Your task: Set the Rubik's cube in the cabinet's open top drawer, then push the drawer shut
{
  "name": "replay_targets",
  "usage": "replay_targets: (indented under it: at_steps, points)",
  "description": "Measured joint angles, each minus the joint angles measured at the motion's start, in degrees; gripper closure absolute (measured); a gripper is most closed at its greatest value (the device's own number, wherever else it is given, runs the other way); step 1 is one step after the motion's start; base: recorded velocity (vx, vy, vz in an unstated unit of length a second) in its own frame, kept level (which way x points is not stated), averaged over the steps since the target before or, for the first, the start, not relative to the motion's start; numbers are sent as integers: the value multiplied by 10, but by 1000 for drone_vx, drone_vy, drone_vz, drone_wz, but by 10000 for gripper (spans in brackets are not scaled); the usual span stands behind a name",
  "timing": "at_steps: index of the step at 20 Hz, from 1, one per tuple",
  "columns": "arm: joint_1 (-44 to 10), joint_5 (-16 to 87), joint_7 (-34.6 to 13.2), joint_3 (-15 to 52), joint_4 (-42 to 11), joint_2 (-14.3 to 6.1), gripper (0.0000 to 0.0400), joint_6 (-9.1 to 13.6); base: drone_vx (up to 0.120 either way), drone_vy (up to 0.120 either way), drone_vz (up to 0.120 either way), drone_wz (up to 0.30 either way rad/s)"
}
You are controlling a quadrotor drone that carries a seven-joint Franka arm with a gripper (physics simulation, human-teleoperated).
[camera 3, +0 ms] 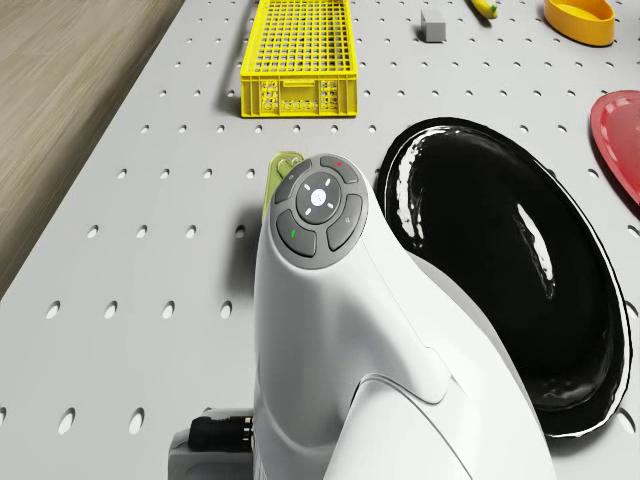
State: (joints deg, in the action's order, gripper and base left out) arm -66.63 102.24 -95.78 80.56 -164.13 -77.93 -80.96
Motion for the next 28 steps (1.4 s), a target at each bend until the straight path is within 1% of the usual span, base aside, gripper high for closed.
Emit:
replay_targets:
  at_steps: [6,7,12,16,23,28]
  points:
    - [-5,-23,-5,20,-1,-11,75,-5,120,-120,120,0]
    - [-5,-25,-5,22,-1,-14,75,-7,80,-40,120,0]
    - [-7,-33,-7,27,0,-24,75,-16,0,-8,120,0]
    - [-9,-37,-8,30,0,-33,75,-24,0,-120,120,0]
    - [-10,-44,-10,32,0,-47,75,-36,0,0,120,0]
    - [-11,-47,-11,33,0,-56,75,-45,0,-112,120,0]
